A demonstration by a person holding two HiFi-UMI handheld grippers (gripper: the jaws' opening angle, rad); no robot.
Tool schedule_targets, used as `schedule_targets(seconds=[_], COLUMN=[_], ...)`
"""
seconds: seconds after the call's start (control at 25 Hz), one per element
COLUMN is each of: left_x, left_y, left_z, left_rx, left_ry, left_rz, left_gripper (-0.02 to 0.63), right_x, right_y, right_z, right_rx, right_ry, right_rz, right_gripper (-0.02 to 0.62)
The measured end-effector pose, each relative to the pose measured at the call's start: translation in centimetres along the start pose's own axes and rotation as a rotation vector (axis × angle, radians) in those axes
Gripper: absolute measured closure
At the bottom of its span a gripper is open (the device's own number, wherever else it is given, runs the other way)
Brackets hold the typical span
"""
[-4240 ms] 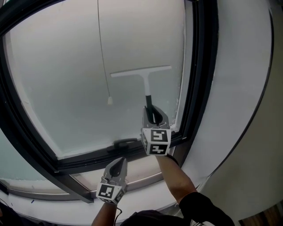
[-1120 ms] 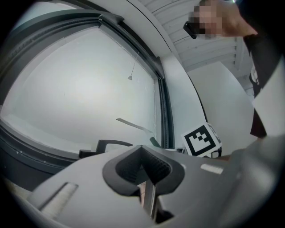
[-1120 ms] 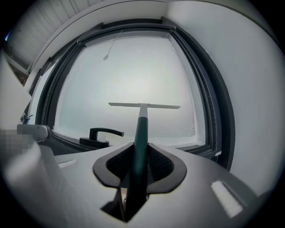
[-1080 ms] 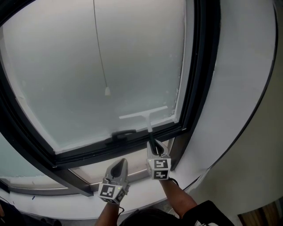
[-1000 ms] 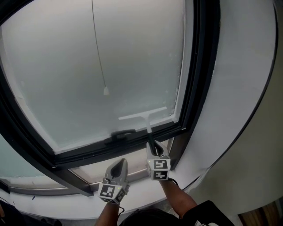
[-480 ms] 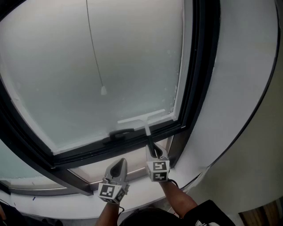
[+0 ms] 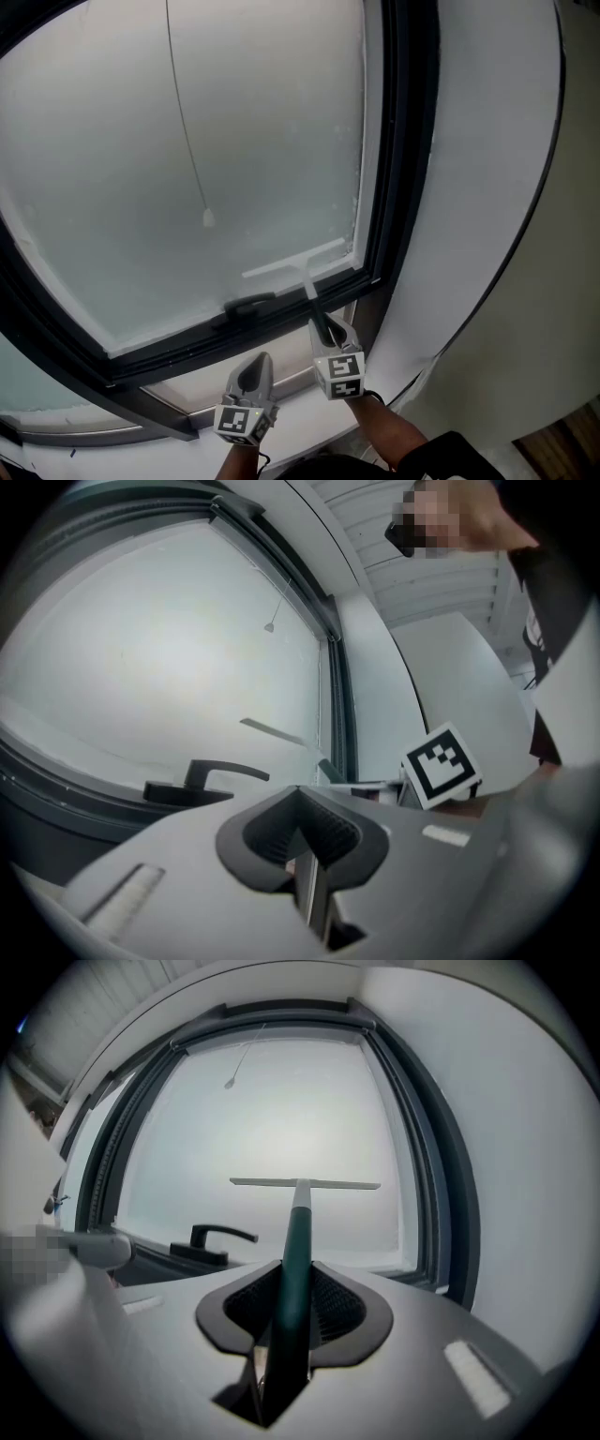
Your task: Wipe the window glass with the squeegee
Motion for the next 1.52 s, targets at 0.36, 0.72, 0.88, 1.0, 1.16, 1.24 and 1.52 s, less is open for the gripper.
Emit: schedule_targets(seconds=[0.36, 0.72, 0.88, 1.0, 1.16, 1.24, 1.52], left_x=[0.2, 4.1, 5.7, 6.6, 7.0, 7.0, 6.7], left_y=[1.1, 4.0, 4.2, 3.7, 3.4, 3.3, 3.3], left_z=[0.5, 0.8, 1.6, 2.2, 2.3, 2.1, 1.6], left_rx=[-0.006, 0.078, 0.104, 0.114, 0.142, 0.145, 0.142], left_ry=[-0.094, -0.090, -0.082, -0.077, -0.059, -0.047, -0.026], left_rz=[0.036, 0.074, 0.078, 0.068, 0.056, 0.053, 0.055], left_gripper=[0.607, 0.607, 0.607, 0.607, 0.607, 0.607, 0.607], right_x=[1.3, 3.0, 4.4, 5.3, 6.1, 6.3, 6.3], right_y=[21.1, 32.7, 33.7, 33.8, 33.2, 32.9, 31.7], right_z=[4.7, 8.5, 9.8, 10.4, 10.5, 10.4, 10.4], right_rx=[-0.030, -0.097, -0.110, -0.060, -0.032, -0.023, -0.038], right_ry=[-0.012, -0.020, 0.017, 0.072, 0.098, 0.099, 0.078], right_rz=[0.288, 0.470, 0.483, 0.489, 0.508, 0.513, 0.511], right_gripper=[0.500, 0.500, 0.500, 0.500, 0.500, 0.500, 0.500])
Point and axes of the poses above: the fingertips, and each gripper's own axes: x forward along the fingers, z to its right, y out of its top, the point moved 5 cm from there along -x, backward along the fingers, and after that the axes turned 2 degrees about y, right-handed, at the moved point
